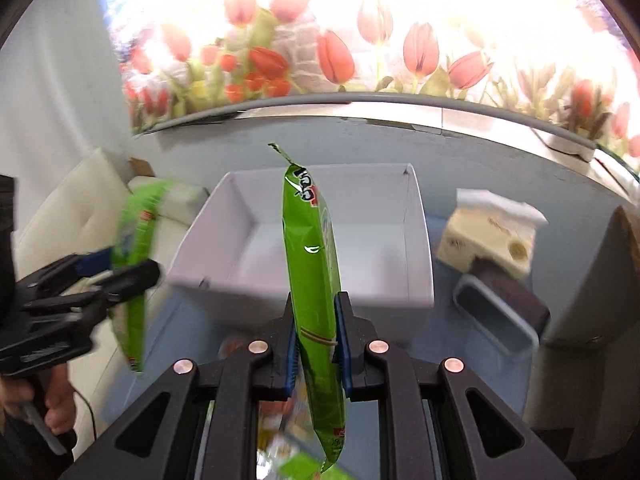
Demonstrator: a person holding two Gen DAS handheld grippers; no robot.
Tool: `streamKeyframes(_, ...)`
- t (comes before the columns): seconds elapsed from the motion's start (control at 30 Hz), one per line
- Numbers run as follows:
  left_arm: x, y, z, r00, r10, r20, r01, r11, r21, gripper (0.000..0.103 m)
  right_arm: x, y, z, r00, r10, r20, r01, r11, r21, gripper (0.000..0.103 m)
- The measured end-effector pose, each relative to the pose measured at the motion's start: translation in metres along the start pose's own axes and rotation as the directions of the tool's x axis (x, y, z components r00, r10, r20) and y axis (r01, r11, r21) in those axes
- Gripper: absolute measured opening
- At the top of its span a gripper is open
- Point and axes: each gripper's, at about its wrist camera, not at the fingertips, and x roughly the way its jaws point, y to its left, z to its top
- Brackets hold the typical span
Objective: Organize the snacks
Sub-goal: 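Carry both packets over the white box and open both tools to drop them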
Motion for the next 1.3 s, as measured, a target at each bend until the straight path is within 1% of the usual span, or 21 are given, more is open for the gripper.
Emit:
streamKeyframes(0.07,0.023,0.009,0.023,1.0,-0.011,-0.017,0.011,1.0,-0.022,0.07,0.022,-0.007,0.027,0.999,-0.03,-0.015,0.03,1.0,0.002,0.017)
streamKeyframes(0.2,0.073,0.02,0.053,0.997,0.029,-0.07,-0.031,0.999,-0.022,0.07,0.06,-0.026,0.058,0.993,-0.031,-0.11,0.037,0.998,0.054,0.017)
streamKeyframes(0.27,0.093,0.027,0.057,0.995,0.03,-0.099,-0.034,0.999,-0.037,0.071,0.076,-0.037,0.066,0.989,-0.029,-0.144,0.043,0.995,0.095,0.017)
streamKeyframes(0.3,0.105,0.029,0.057,0.992,0.027,-0.125,-0.032,0.999,-0.034,0.071,0.084,-0.04,0.068,0.986,-0.032,-0.162,0.047,0.995,0.088,0.017)
streamKeyframes(0.37,0.12,0.032,0.053,0.987,0.031,-0.159,-0.036,0.999,-0.027,0.073,0.097,-0.043,0.069,0.976,-0.094,-0.197,0.105,0.993,0.044,0.017)
streamKeyframes(0.43,0.135,0.036,0.046,0.982,0.053,-0.183,-0.057,0.998,-0.016,0.073,0.101,-0.045,0.066,0.972,-0.136,-0.19,0.142,0.99,0.015,0.018)
streamKeyframes(0.5,0.145,0.038,0.039,0.975,0.063,-0.213,-0.065,0.998,-0.004,0.082,0.102,-0.048,0.062,0.971,-0.146,-0.191,0.151,0.989,0.011,0.018)
streamKeyframes(0.53,0.147,0.038,0.036,0.973,0.07,-0.22,-0.071,0.997,0.003,0.096,0.102,-0.049,0.06,0.97,-0.145,-0.194,0.151,0.988,0.013,0.023)
streamKeyframes(0.57,0.147,0.037,0.034,0.973,0.073,-0.219,-0.073,0.997,0.008,0.103,0.101,-0.05,0.06,0.971,-0.146,-0.192,0.151,0.988,0.014,0.03)
streamKeyframes(0.6,0.148,0.036,0.032,0.974,0.077,-0.214,-0.075,0.997,0.021,0.103,0.098,-0.051,0.06,0.972,-0.151,-0.18,0.156,0.988,0.016,0.05)
streamKeyframes(0.63,0.147,0.034,0.031,0.973,0.084,-0.216,-0.079,0.996,0.033,0.103,0.091,-0.052,0.061,0.976,-0.158,-0.153,0.163,0.986,0.02,0.065)
streamKeyframes(0.77,0.139,0.028,0.029,0.972,0.11,-0.207,-0.1,0.993,0.059,0.103,0.06,-0.049,0.067,0.987,-0.144,-0.074,0.147,0.988,0.041,0.081)
streamKeyframes(0.8,0.134,0.027,0.028,0.974,0.106,-0.2,-0.096,0.994,0.061,0.103,0.052,-0.047,0.067,0.988,-0.14,-0.058,0.143,0.989,0.039,0.088)
streamKeyframes(0.83,0.127,0.026,0.026,0.977,0.105,-0.187,-0.094,0.993,0.065,0.103,0.042,-0.043,0.066,0.99,-0.138,-0.031,0.139,0.99,0.032,0.089)
streamKeyframes(0.9,0.112,0.024,0.023,0.982,0.103,-0.159,-0.093,0.993,0.074,0.103,0.023,-0.033,0.063,0.989,-0.15,0.013,0.15,0.989,0.012,0.09)
streamKeyframes(0.97,0.093,0.022,0.018,0.987,0.099,-0.129,-0.089,0.993,0.078,0.103,-0.001,-0.023,0.057,0.982,-0.171,0.081,0.172,0.985,-0.004,0.102)
streamKeyframes(1.03,0.076,0.021,0.012,0.991,0.091,-0.103,-0.082,0.993,0.082,0.103,-0.024,-0.017,0.048,0.977,-0.171,0.132,0.172,0.985,0.0,0.103)
streamKeyframes(1.07,0.063,0.02,0.006,0.993,0.088,-0.082,-0.081,0.993,0.087,0.103,-0.037,-0.013,0.036,0.978,-0.152,0.146,0.151,0.988,0.016,0.103)
streamKeyframes(1.17,0.033,0.015,-0.013,0.996,0.079,-0.028,-0.076,0.992,0.103,0.103,-0.059,-0.004,0.0,0.983,-0.129,0.134,0.121,0.99,0.065,0.103)
streamKeyframes(1.23,0.017,0.012,-0.029,0.996,0.09,-0.016,-0.087,0.99,0.113,0.103,-0.069,0.0,-0.029,0.981,-0.134,0.14,0.118,0.987,0.113,0.103)
streamKeyframes(1.3,0.003,0.008,-0.046,0.995,0.098,-0.011,-0.096,0.987,0.132,0.103,-0.068,0.004,-0.061,0.986,-0.143,0.09,0.128,0.98,0.152,0.103)
